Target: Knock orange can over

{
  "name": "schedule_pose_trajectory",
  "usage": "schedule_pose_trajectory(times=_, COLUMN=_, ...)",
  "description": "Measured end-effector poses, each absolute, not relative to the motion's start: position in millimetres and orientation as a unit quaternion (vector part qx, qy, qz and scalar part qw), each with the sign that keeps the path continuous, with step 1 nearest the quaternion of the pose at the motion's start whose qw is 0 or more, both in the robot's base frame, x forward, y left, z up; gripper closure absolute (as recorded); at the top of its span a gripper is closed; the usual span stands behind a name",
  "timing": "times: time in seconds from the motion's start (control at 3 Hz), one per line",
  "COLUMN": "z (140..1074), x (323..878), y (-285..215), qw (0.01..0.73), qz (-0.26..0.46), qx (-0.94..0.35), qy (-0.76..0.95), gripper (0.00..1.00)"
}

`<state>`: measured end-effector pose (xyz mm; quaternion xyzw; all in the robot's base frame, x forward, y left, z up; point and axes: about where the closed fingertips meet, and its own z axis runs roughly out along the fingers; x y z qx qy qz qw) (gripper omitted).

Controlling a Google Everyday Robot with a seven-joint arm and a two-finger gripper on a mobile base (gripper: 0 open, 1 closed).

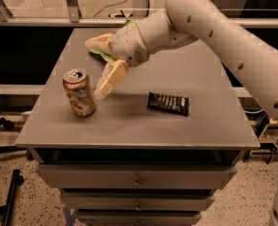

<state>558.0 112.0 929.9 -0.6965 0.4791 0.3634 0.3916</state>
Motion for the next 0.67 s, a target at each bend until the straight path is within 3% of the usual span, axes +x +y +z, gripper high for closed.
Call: schedule_pose_trajectory(times=0.67, z=909.6, x=540.2, y=143.5, qw=0.372, qz=0.417, qx=-0.687, qy=0.464, gripper=0.00)
